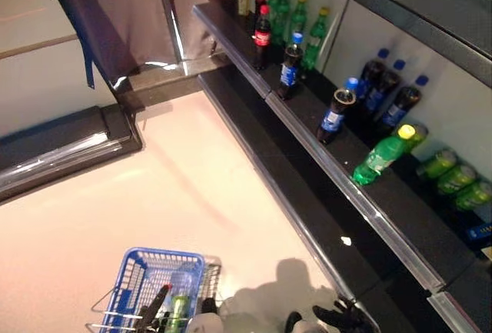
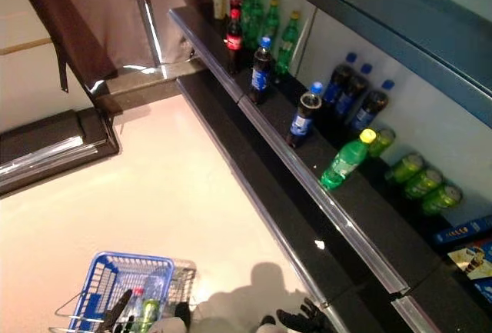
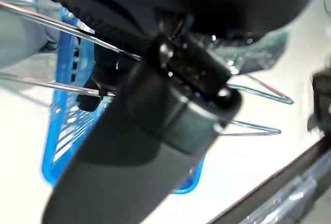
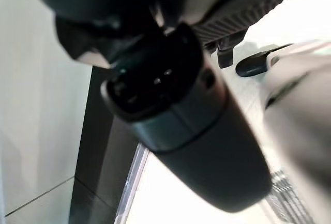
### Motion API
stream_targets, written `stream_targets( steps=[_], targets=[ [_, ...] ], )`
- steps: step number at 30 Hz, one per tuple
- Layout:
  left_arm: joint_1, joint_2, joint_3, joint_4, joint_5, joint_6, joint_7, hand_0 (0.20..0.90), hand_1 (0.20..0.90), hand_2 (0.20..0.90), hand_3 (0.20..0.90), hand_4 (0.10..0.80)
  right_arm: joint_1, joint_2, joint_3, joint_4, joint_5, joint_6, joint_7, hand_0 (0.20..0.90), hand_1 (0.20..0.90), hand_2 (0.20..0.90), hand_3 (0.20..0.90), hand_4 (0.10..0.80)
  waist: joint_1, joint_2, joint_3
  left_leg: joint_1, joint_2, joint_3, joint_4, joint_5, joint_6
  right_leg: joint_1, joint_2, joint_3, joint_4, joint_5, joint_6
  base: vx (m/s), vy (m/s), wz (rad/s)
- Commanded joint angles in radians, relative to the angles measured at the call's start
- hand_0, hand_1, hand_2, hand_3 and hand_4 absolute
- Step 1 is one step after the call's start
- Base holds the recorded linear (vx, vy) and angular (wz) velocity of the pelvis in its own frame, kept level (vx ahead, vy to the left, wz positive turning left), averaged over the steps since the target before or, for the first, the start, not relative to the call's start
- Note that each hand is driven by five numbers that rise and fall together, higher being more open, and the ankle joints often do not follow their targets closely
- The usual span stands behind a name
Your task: Pick up the drink and place into the basket.
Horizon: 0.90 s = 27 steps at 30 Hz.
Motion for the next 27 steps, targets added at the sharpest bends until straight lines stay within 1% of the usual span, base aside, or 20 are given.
stream_targets(
  steps=[1,2,3,4,5,6,7,10,12,14,16,17,19,20,22,23,24,25,26,27],
  targets=[
    [-0.04,-0.013,-0.012,-0.104,0.081,-0.053,-0.046,0.3,0.3,0.3,0.2,0.1,0.0,-0.025,-0.05,0.018,0.037,-0.076,-0.022,0.9,0.9,0.9,0.9,0.8,-0.013,0.043,-0.041,0.002,0.092,-0.007,0.099,0.009,-0.048,-0.08,-0.015,0.025,0.033,0.083,0.011,0.141,0.473,0.92],
    [-0.048,-0.006,-0.017,-0.103,0.1,-0.048,-0.051,0.3,0.3,0.3,0.2,0.1,-0.005,-0.017,-0.056,0.035,0.041,-0.081,-0.026,0.9,0.9,0.9,0.9,0.8,-0.011,0.04,-0.038,0.002,0.077,0.0,0.112,-0.006,-0.036,-0.08,-0.037,0.023,0.046,0.09,0.023,0.18,0.589,0.82],
    [-0.06,0.013,-0.04,-0.106,0.157,-0.046,-0.056,0.3,0.3,0.3,0.2,0.1,-0.019,-0.002,-0.065,0.06,0.045,-0.087,-0.037,0.9,0.9,0.9,0.9,0.8,-0.006,0.036,-0.026,0.018,0.036,0.007,0.115,-0.034,-0.008,-0.096,-0.098,0.016,0.115,0.149,0.042,0.176,0.563,0.61],
    [-0.06,0.02,-0.055,-0.111,0.178,-0.044,-0.056,0.3,0.3,0.3,0.2,0.1,-0.03,0.003,-0.063,0.065,0.04,-0.086,-0.044,0.9,0.9,0.9,0.9,0.8,-0.003,0.038,-0.021,0.027,0.009,0.006,0.111,-0.045,0.008,-0.123,-0.129,0.017,0.18,0.198,0.049,0.179,0.627,0.45],
    [-0.058,0.028,-0.066,-0.116,0.173,-0.045,-0.056,0.3,0.3,0.3,0.2,0.1,-0.038,0.006,-0.054,0.055,0.026,-0.082,-0.061,0.9,0.9,0.9,0.9,0.8,-0.002,0.046,-0.017,0.037,-0.008,0.011,0.102,-0.051,0.023,-0.151,-0.134,0.015,0.247,0.207,0.048,0.117,0.529,0.35],
    [-0.052,0.039,-0.077,-0.124,0.151,-0.047,-0.063,0.3,0.3,0.3,0.2,0.1,-0.047,0.006,-0.039,0.035,0.008,-0.078,-0.092,0.9,0.9,0.9,0.9,0.8,-0.006,0.061,-0.015,0.049,-0.02,0.022,0.082,-0.053,0.039,-0.182,-0.11,0.023,0.334,0.19,0.042,0.141,0.551,0.3],
    [-0.052,0.051,-0.094,-0.121,0.146,-0.054,-0.074,0.3,0.3,0.3,0.2,0.1,-0.054,0.009,-0.032,0.012,0.022,-0.071,-0.124,0.9,0.9,0.9,0.9,0.8,-0.027,0.071,-0.018,0.051,-0.035,0.017,0.057,-0.051,0.05,-0.196,-0.011,0.043,0.35,0.119,0.029,0.15,0.456,0.17],
    [-0.061,0.056,-0.122,-0.106,0.14,-0.071,-0.084,0.3,0.3,0.3,0.2,0.1,-0.061,0.01,-0.037,0.027,0.059,-0.072,-0.125,0.9,0.9,0.9,0.9,0.8,-0.052,0.062,-0.026,0.053,-0.081,-0.007,0.037,-0.056,0.06,-0.189,0.116,0.044,0.3,0.073,-0.006,0.193,0.224,0.28],
    [-0.075,0.045,-0.134,-0.085,0.117,-0.079,-0.09,0.3,0.3,0.3,0.2,0.1,-0.075,0.004,-0.04,0.087,0.068,-0.077,-0.103,0.9,0.9,0.9,0.9,0.8,-0.061,0.049,-0.035,0.045,-0.12,-0.03,0.035,-0.063,0.062,-0.156,0.198,0.061,0.166,0.045,-0.055,0.317,0.159,0.44],
    [-0.08,0.028,-0.141,-0.062,0.116,-0.078,-0.104,0.3,0.3,0.3,0.2,0.1,-0.076,0.0,-0.049,0.127,0.073,-0.09,-0.085,0.9,0.9,0.9,0.9,0.8,-0.073,0.034,-0.042,0.035,-0.158,-0.052,0.041,-0.071,0.064,-0.135,0.252,0.118,0.012,0.06,-0.075,0.34,0.116,0.37],
    [-0.088,0.008,-0.154,-0.036,0.118,-0.08,-0.126,0.3,0.3,0.3,0.2,0.1,-0.081,0.0,-0.059,0.165,0.097,-0.108,-0.072,0.9,0.9,0.9,0.9,0.8,-0.088,0.024,-0.039,0.022,-0.19,-0.078,0.061,-0.087,0.066,-0.16,0.272,0.167,-0.101,0.143,-0.062,0.377,0.123,0.47],
    [-0.093,0.004,-0.159,-0.02,0.118,-0.077,-0.15,0.3,0.3,0.3,0.2,0.1,-0.09,0.003,-0.064,0.178,0.121,-0.113,-0.072,0.9,0.9,0.9,0.9,0.8,-0.096,0.018,-0.032,0.027,-0.207,-0.081,0.073,-0.104,0.067,-0.215,0.259,0.157,-0.128,0.209,-0.043,0.327,0.088,0.65],
    [-0.096,0.003,-0.157,-0.01,0.113,-0.072,-0.17,0.3,0.3,0.3,0.2,0.1,-0.1,0.006,-0.07,0.186,0.137,-0.11,-0.074,0.9,0.9,0.9,0.9,0.8,-0.105,0.02,-0.02,0.047,-0.209,-0.071,0.087,-0.135,0.068,-0.274,0.241,0.101,-0.128,0.249,-0.027,0.428,0.065,0.36],
    [-0.091,0.001,-0.152,0.001,0.107,-0.062,-0.194,0.3,0.3,0.3,0.2,0.1,-0.106,0.01,-0.085,0.196,0.145,-0.094,-0.079,0.9,0.9,0.9,0.9,0.8,-0.115,0.016,-0.012,0.081,-0.217,-0.059,0.123,-0.186,0.075,-0.326,0.22,0.049,-0.122,0.275,-0.018,0.581,0.068,-0.22],
    [-0.09,0.001,-0.15,0.006,0.109,-0.056,-0.205,0.3,0.3,0.3,0.2,0.1,-0.103,0.01,-0.092,0.2,0.147,-0.09,-0.077,0.9,0.9,0.9,0.9,0.8,-0.12,0.017,-0.012,0.09,-0.217,-0.061,0.142,-0.205,0.079,-0.337,0.217,0.039,-0.107,0.276,-0.019,0.463,0.049,-0.18],
    [-0.086,-0.008,-0.163,0.009,0.129,-0.05,-0.216,0.3,0.3,0.3,0.2,0.1,-0.086,0.013,-0.112,0.214,0.145,-0.094,-0.069,0.9,0.9,0.9,0.9,0.8,-0.133,0.018,-0.026,0.123,-0.229,-0.074,0.19,-0.24,0.088,-0.332,0.226,0.041,-0.088,0.263,-0.045,0.657,0.053,0.11],
    [-0.091,-0.014,-0.185,0.018,0.137,-0.041,-0.21,0.3,0.3,0.3,0.2,0.1,-0.071,0.01,-0.121,0.231,0.158,-0.101,-0.07,0.9,0.9,0.9,0.9,0.8,-0.148,0.024,-0.038,0.129,-0.227,-0.099,0.261,-0.229,0.079,-0.324,0.248,0.068,-0.069,0.247,-0.066,0.648,0.047,0.24],
    [-0.091,-0.013,-0.184,0.018,0.137,-0.041,-0.21,0.3,0.3,0.3,0.2,0.1,-0.072,0.011,-0.12,0.231,0.158,-0.101,-0.07,0.9,0.9,0.9,0.9,0.8,-0.151,0.02,-0.042,0.124,-0.23,-0.101,0.26,-0.226,0.079,-0.328,0.243,0.067,-0.068,0.247,-0.066,0.523,-0.003,0.36],
    [-0.09,-0.033,-0.177,0.032,0.141,-0.037,-0.191,0.3,0.3,0.3,0.2,0.1,-0.072,0.017,-0.122,0.224,0.148,-0.071,-0.108,0.9,0.9,0.9,0.9,0.8,-0.158,0.039,-0.061,0.162,-0.199,-0.09,0.372,-0.111,0.017,-0.304,0.267,0.018,-0.038,0.21,-0.099,0.414,-0.045,0.42],
    [-0.087,-0.044,-0.174,0.044,0.128,-0.036,-0.204,0.3,0.3,0.3,0.2,0.1,-0.069,0.02,-0.121,0.221,0.124,-0.07,-0.115,0.9,0.9,0.9,0.9,0.8,-0.164,0.033,-0.075,0.149,-0.197,-0.103,0.496,-0.005,-0.025,-0.284,0.274,0.008,-0.029,0.191,-0.124,0.628,-0.067,0.58]
  ],
)
